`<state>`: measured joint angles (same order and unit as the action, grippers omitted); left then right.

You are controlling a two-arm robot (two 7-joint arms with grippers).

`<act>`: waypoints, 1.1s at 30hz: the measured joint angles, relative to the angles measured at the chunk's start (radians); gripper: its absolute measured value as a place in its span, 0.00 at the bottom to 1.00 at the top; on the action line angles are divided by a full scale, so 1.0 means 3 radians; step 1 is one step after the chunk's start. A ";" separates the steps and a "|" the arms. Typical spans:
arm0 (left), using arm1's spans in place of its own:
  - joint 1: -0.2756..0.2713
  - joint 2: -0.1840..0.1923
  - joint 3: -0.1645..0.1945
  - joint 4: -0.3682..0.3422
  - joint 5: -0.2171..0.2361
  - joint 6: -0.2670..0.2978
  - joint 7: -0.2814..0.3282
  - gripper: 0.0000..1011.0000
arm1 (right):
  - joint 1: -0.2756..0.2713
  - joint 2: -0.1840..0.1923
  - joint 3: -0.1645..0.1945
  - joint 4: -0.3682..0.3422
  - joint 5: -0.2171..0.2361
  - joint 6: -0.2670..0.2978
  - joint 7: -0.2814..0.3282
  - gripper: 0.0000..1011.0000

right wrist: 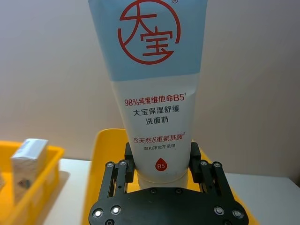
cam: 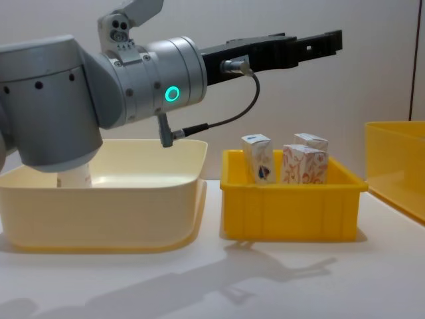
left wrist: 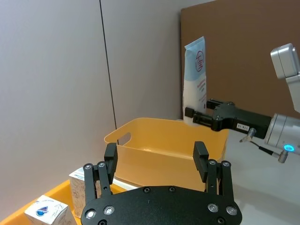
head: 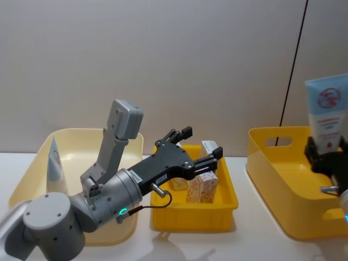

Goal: Bimanual collaborative sorting of washing and personal care products

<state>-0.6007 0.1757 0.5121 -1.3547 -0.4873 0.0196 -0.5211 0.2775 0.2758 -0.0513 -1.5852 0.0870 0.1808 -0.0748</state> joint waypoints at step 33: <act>0.0000 0.0000 0.0000 0.0000 0.0000 0.0000 0.0000 0.99 | 0.0007 -0.0230 0.0272 -0.0115 0.0087 0.0715 -0.0208 0.65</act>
<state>-0.6006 0.1757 0.5121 -1.3547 -0.4872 0.0196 -0.5211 0.2795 0.2068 0.0302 -1.6197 0.1130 0.3952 -0.1370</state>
